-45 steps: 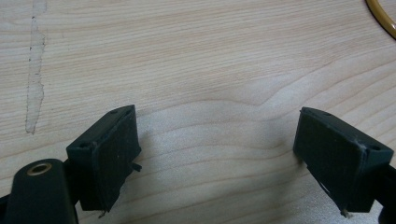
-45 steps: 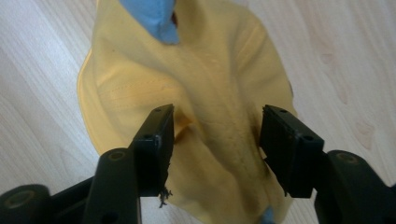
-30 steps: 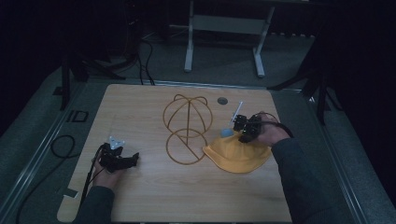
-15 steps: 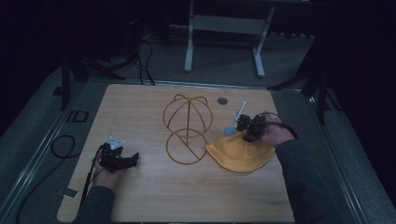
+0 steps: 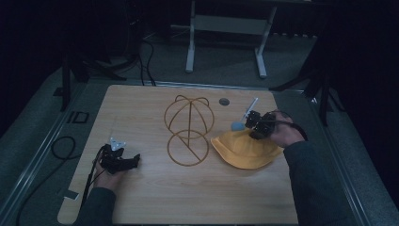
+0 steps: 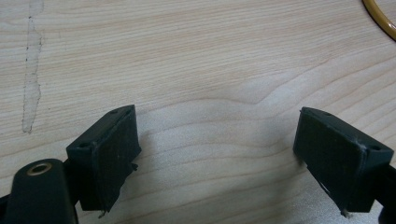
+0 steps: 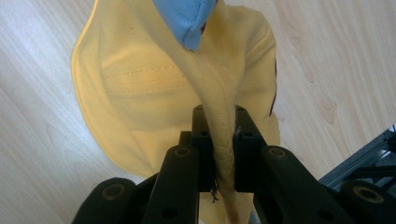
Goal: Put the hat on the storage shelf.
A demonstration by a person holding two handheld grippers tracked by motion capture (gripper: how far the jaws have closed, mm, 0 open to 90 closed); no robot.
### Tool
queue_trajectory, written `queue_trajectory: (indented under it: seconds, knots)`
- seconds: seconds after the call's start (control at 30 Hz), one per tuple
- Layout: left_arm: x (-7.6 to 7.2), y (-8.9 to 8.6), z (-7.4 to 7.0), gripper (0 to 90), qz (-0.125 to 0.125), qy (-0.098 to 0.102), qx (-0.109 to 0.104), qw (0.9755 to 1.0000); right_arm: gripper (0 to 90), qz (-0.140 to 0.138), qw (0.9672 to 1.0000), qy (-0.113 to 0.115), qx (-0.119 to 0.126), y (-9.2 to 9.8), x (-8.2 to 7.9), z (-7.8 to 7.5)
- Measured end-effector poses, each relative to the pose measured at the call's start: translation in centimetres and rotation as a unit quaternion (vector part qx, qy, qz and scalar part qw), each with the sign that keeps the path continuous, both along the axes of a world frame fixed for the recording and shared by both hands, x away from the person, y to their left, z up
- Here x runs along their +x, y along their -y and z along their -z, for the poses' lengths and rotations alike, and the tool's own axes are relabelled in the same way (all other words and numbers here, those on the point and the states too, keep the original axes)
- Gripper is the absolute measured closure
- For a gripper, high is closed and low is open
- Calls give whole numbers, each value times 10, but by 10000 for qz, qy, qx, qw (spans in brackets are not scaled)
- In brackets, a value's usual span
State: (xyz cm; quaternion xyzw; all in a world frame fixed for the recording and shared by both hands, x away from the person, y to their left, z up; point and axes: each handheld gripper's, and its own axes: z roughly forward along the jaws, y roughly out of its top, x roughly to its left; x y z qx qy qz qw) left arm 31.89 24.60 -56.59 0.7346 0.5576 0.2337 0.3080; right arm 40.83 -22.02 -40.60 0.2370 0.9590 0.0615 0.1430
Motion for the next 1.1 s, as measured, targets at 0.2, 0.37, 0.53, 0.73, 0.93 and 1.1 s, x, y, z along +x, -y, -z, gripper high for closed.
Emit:
queue_trajectory:
  seconds: [0.2, 0.37, 0.53, 0.73, 0.93, 1.1]
  knots:
    - [0, 0, 0, 144, -2, -3, 7, 10000, 833, 184, 9995, 128, 216, 7, -2, -10]
    - [0, 1, 0, 144, -14, 5, 6, 10000, 833, 312, 9987, 214, 335, 10, -6, -15]
    - [0, 1, 0, 144, -12, 7, 10, 10000, 832, 553, 9964, 349, 537, 14, -7, -21]
    - [0, 2, 0, 143, -2, 7, 7, 10000, 833, 841, 9921, 490, 798, 19, -8, -26]
    - [0, 2, 0, 143, -1, 5, 7, 10000, 833, 1070, 9867, 592, 1066, 27, -9, -30]
    - [0, 2, 0, 144, -1, 5, 7, 10000, 833, 1143, 9827, 655, 1304, 35, -10, -35]
